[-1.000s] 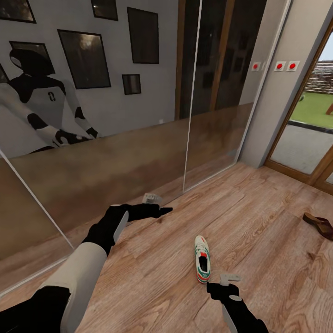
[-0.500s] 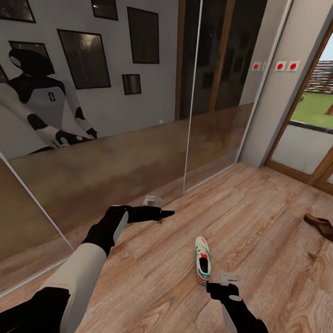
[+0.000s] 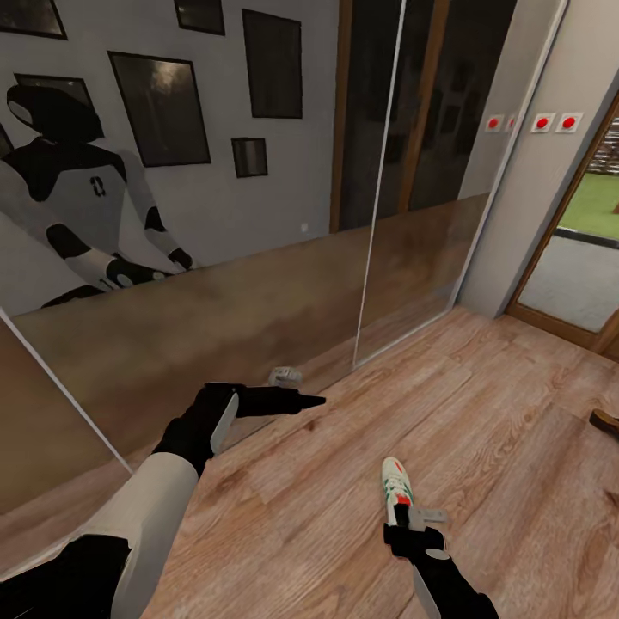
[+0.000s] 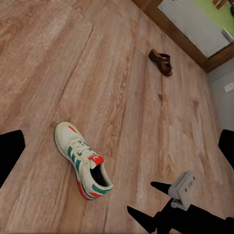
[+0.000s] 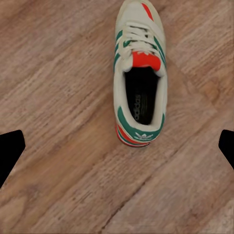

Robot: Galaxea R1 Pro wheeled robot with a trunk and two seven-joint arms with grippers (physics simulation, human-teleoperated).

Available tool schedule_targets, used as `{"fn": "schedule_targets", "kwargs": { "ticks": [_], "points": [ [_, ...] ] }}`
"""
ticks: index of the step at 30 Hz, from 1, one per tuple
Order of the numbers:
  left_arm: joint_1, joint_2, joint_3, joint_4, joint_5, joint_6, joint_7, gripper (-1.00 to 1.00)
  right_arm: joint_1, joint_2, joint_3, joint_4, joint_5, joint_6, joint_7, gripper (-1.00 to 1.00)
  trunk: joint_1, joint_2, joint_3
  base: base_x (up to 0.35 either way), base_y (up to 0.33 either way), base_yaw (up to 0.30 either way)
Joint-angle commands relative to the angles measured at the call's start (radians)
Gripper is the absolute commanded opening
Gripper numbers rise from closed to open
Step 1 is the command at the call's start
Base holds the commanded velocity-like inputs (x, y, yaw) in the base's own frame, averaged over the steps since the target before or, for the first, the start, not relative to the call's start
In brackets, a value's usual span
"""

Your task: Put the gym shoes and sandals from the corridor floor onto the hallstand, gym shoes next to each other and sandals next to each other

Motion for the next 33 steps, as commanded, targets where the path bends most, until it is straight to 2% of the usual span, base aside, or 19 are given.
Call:
{"fn": "schedule_targets", "kwargs": {
  "ticks": [1, 33],
  "points": [
    [0.0, 0.0, 0.0, -0.001, 0.001, 0.007, -0.002, 1.0, 0.0, 0.001, -0.005, -0.002, 0.01, 0.006, 0.0, 1.0, 0.0, 0.0, -0.001, 0.161, 0.161, 0.0],
    [0.005, -0.002, -0.001, -0.001, 0.001, 0.001, -0.003, 1.0, 0.0, -0.005, -0.007, -0.003, 0.013, -0.008, -0.001, 1.0, 0.0, 0.0, -0.001, 0.02, 0.02, 0.0]
  ]
}}
